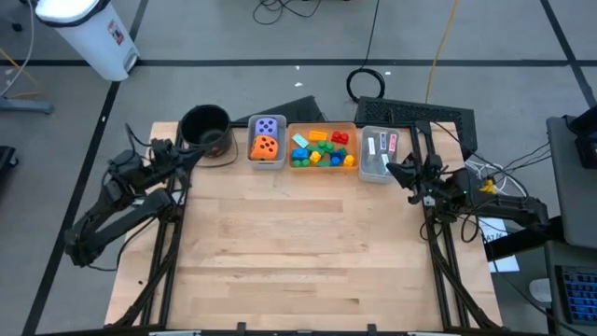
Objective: Pick & Place Toys
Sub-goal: Return to Home Position
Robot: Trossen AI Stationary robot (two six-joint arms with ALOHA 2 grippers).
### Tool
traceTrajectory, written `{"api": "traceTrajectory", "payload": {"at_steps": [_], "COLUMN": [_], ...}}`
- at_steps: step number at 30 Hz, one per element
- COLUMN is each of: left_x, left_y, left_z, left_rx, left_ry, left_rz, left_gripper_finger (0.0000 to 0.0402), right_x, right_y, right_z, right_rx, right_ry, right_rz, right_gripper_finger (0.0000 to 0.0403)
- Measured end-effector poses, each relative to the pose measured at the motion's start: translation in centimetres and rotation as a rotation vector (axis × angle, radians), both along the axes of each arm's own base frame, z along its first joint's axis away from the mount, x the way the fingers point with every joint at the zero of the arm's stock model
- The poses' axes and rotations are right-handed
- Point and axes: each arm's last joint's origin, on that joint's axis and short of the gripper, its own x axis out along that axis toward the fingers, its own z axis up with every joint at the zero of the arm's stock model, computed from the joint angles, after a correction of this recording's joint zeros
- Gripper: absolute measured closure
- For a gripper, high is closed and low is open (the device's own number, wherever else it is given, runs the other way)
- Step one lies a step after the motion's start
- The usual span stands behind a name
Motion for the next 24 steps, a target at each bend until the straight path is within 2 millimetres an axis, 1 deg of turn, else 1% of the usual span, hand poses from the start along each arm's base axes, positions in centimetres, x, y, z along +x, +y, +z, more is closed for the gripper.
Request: {"api": "traceTrajectory", "payload": {"at_steps": [5,10,13,16,19,24], "left_x": [1.1,1.8,1.8,1.8,1.7,1.6], "left_y": [0.9,1.4,1.5,1.6,1.7,1.8], "left_z": [-2.5,-3.8,-3.9,-3.9,-3.9,-3.9], "left_rx": [-0.014,0.129,0.229,0.291,0.298,0.298], "left_ry": [0.002,0.037,0.098,0.143,0.161,0.165], "left_rz": [0.01,0.015,0.02,0.059,0.132,0.15], "left_gripper_finger": [0.0384,0.0398,0.039,0.0379,0.0378,0.0396], "right_x": [0.2,0.2,0.3,0.4,0.3,0.3], "right_y": [0.0,0.0,0.1,0.0,-0.2,-0.2], "right_z": [-0.7,-0.7,-0.9,-1.1,-1.1,-1.2], "right_rx": [0.043,-0.007,-0.057,-0.173,-0.252,-0.307], "right_ry": [0.005,0.021,0.052,0.109,0.147,0.179], "right_rz": [0.017,0.004,0.014,-0.061,-0.157,-0.169], "right_gripper_finger": [0.0403,0.0403,0.0403,0.0403,0.0403,0.0403]}}
